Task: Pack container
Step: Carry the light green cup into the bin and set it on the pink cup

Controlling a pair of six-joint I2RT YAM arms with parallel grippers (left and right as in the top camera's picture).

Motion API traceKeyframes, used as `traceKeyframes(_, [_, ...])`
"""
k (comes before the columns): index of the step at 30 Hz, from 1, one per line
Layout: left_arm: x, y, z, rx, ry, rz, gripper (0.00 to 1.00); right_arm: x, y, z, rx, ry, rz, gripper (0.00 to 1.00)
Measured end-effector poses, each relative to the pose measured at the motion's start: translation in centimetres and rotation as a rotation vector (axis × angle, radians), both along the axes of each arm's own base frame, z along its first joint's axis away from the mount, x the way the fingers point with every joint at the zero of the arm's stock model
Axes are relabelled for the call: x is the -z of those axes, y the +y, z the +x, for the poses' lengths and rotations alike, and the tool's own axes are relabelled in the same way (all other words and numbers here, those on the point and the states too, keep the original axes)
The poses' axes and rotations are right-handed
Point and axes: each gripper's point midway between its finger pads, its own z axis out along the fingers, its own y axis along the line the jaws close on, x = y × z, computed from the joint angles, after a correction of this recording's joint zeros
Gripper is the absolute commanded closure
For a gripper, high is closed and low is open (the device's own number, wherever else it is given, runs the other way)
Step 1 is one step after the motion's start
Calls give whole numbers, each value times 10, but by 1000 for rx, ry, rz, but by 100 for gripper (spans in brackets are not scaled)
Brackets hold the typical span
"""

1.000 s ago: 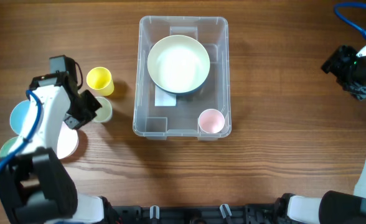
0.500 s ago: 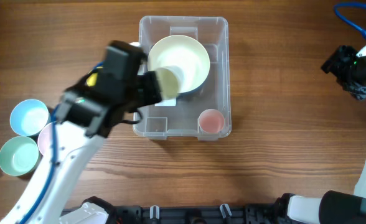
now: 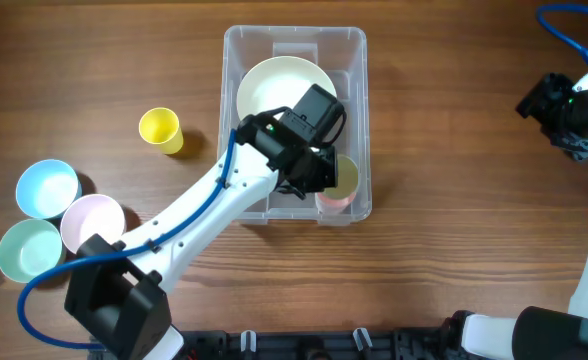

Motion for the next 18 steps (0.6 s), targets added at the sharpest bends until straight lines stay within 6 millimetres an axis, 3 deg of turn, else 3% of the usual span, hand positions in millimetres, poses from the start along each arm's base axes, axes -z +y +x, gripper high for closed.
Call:
traceKeyframes(13, [6,13,-17,-3,72,55,96,0,0,0,0,1,0,29])
traceKeyframes(14, [6,15,-19,-3,80,62,93,0,0,-1,0,3,1,29])
traceKeyframes(15, [7,16,-20,-5,88,68,82,0,0,-1,0,3,1,29])
traceKeyframes(16, [7,18,-22,-5,96,76,65,0,0,-1,0,3,1,29])
traceKeyframes(18, [8,20,-24,-5,102,82,60,0,0,-1,0,3,1,29])
